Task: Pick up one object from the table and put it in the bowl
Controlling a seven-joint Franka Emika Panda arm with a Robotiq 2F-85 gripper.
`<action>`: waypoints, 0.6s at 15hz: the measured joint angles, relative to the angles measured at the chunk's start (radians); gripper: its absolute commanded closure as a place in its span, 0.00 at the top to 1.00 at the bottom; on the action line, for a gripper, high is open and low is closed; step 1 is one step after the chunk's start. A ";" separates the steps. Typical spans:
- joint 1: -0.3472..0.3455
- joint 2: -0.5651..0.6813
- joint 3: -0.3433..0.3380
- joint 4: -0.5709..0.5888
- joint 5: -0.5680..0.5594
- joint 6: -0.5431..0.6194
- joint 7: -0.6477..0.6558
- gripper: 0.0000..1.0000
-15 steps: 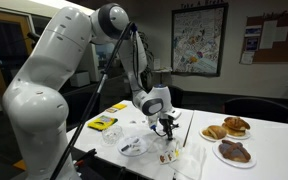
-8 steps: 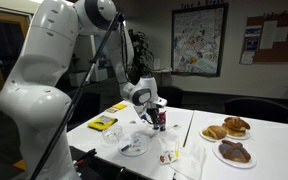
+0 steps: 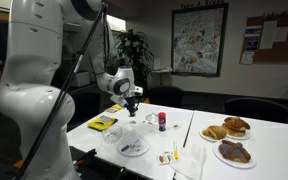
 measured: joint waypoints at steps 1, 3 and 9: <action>0.010 -0.001 0.039 -0.005 0.000 -0.003 -0.009 0.01; 0.027 0.003 0.108 -0.009 0.000 -0.027 -0.031 0.01; 0.101 0.001 0.074 -0.019 -0.093 -0.224 0.015 0.01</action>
